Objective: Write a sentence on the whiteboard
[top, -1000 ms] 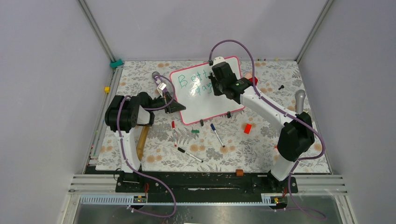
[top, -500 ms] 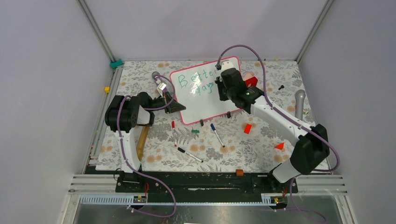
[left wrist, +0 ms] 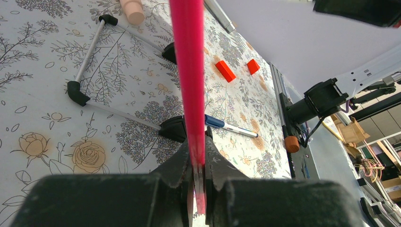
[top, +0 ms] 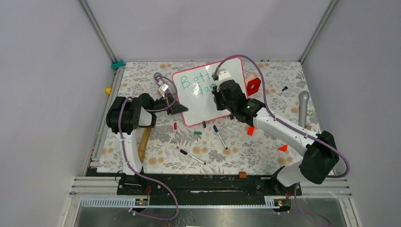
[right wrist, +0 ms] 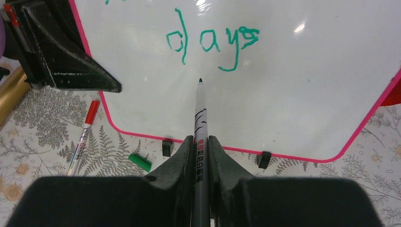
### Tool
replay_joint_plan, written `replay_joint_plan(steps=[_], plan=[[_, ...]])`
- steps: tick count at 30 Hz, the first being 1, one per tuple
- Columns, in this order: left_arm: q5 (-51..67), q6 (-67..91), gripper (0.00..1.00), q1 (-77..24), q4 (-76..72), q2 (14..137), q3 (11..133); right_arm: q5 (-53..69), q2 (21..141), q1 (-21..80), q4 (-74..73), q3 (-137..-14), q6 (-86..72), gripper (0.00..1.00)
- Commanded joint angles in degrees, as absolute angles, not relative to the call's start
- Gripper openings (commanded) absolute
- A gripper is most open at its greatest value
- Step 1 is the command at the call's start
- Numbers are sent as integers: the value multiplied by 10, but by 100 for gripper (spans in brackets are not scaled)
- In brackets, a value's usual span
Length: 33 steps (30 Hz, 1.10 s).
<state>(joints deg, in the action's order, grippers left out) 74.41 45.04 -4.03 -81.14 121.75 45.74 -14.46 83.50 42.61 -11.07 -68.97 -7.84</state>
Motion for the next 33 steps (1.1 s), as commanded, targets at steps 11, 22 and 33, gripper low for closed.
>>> replay_joint_plan(steps=[11,22,33], plan=[[822,401,0,-52,-837,1234,455,-183,877,482,-60,-684,-68,0],[822,401,0,-53,-837,1234,454,-197,915,484,-64,-714,-46,0],[822,401,0,-52,-837,1234,455,-206,945,484,-104,-755,-43,0]])
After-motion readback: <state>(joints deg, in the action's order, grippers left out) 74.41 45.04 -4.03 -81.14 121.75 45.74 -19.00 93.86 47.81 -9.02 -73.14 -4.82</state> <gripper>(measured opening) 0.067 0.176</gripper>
